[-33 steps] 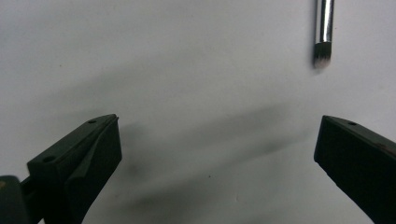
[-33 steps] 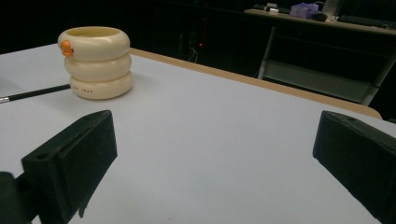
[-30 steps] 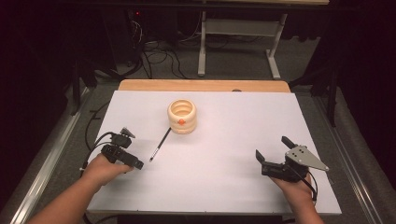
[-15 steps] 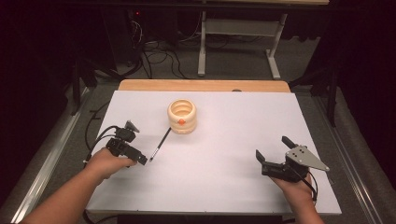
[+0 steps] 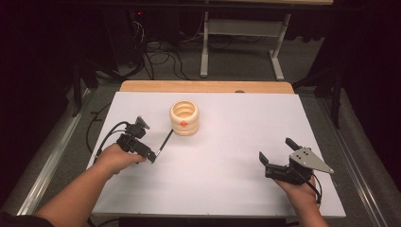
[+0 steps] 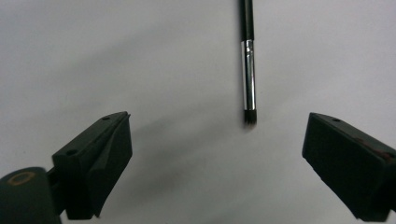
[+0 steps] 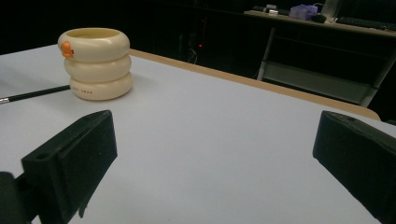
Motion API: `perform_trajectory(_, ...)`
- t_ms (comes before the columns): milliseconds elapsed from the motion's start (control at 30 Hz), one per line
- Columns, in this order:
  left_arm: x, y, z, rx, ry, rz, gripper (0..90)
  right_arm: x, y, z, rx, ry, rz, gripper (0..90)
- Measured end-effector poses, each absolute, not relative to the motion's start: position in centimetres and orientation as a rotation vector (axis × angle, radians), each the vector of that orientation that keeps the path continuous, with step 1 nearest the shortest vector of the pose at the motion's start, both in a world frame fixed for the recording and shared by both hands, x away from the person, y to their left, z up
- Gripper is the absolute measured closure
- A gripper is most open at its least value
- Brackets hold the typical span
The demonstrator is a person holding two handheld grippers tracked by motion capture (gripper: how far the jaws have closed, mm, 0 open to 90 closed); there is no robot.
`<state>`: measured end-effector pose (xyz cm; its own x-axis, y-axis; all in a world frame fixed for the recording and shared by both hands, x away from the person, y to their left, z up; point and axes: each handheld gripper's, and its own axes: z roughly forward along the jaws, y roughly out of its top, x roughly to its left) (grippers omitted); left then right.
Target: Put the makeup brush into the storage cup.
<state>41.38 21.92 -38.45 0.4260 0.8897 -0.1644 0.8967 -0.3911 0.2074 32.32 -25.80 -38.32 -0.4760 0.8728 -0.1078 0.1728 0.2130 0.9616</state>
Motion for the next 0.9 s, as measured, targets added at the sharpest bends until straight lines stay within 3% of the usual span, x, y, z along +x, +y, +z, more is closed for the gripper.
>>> perform_trajectory(433, 43.0, 20.8, -38.8, 2.419, 1.532, -0.074, 31.4, 32.3, -25.7, -38.3, 0.968, 1.807, 1.308, 1.1)
perform_trajectory(533, 43.3, 20.6, -38.9, 2.411, 1.534, -0.062, 40.0, 32.3, -25.8, -38.4, 0.964, 1.808, 1.31, 1.1)
perform_trajectory(900, 44.2, 19.3, -39.4, 2.431, 1.52, -0.038, 55.8, 32.4, -25.8, -38.4, 0.974, 1.813, 1.303, 1.1)
